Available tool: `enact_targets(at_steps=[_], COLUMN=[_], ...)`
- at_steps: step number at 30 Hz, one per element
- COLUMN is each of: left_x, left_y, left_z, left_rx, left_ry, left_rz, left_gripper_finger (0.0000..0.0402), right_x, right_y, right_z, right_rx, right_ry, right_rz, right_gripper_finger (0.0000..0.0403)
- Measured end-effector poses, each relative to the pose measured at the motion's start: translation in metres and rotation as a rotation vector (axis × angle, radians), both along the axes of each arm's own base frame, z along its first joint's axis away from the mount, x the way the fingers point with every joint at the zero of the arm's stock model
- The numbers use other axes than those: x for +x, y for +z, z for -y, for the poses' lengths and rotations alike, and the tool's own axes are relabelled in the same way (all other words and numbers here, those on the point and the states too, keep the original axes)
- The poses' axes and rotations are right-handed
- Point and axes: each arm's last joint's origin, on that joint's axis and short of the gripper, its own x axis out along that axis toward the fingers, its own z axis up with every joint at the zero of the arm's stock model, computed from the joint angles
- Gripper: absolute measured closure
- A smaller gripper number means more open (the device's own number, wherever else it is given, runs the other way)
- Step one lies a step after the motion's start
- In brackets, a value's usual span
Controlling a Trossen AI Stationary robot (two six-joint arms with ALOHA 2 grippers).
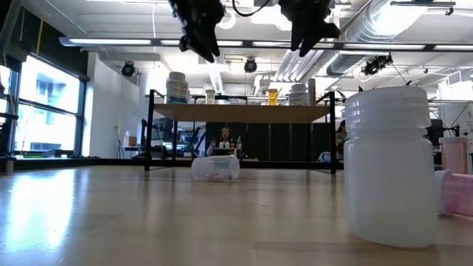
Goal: Pick and place medicine bottles onto shelf by color
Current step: Put the bottom white pill bottle on the shelf
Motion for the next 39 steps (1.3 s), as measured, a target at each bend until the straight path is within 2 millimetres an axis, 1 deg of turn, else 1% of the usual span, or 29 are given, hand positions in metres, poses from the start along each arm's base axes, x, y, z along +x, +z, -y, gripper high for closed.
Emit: enact_targets(at_steps=[3,7,9,14,19,24,27,30,33,36,39], left_x=[0.002,-0.002,-0.008,-0.023,-0.035,-0.043,-0.045,-0.045,-0.047,-0.049,-0.052], left_y=[-0.009,-0.023,-0.028,-0.038,-0.046,-0.054,-0.055,-0.054,-0.054,-0.054,-0.057], left_z=[0.023,0.05,0.062,0.095,0.125,0.153,0.166,0.179,0.189,0.196,0.2], left_rx=[-0.008,-0.021,-0.031,-0.06,-0.097,-0.137,-0.149,-0.137,-0.127,-0.112,-0.096], left_ry=[-0.049,-0.06,-0.058,-0.079,-0.097,-0.147,-0.175,-0.202,-0.226,-0.253,-0.257], left_rz=[0.012,0.07,0.1,0.153,0.212,0.238,0.241,0.242,0.234,0.21,0.169], left_gripper_finger=[0.0222,0.0222,0.0222,0.0222,0.0222,0.0222,0.0222,0.0222,0.0222,0.0222,0.0222], right_x=[0.001,0.003,0.004,0.008,0.011,0.011,0.011,0.01,0.01,0.014,0.024], right_y=[-0.001,-0.001,-0.002,-0.002,-0.002,-0.002,-0.002,-0.001,-0.002,-0.009,-0.022], right_z=[-0.008,-0.023,-0.031,-0.055,-0.082,-0.11,-0.127,-0.145,-0.164,-0.184,-0.207], right_rx=[0.01,0.024,0.029,0.083,0.116,0.143,0.155,0.14,0.117,0.057,0.036], right_ry=[0.023,0.051,0.076,0.14,0.161,0.181,0.203,0.275,0.342,0.38,0.438], right_rz=[-0.021,-0.031,-0.042,-0.037,-0.034,-0.032,-0.025,-0.015,-0.001,-0.007,-0.022], right_gripper_finger=[0.0263,0.0263,0.0263,0.0263,0.0262,0.0242,0.022,0.0198,0.0186,0.0184,0.0183])
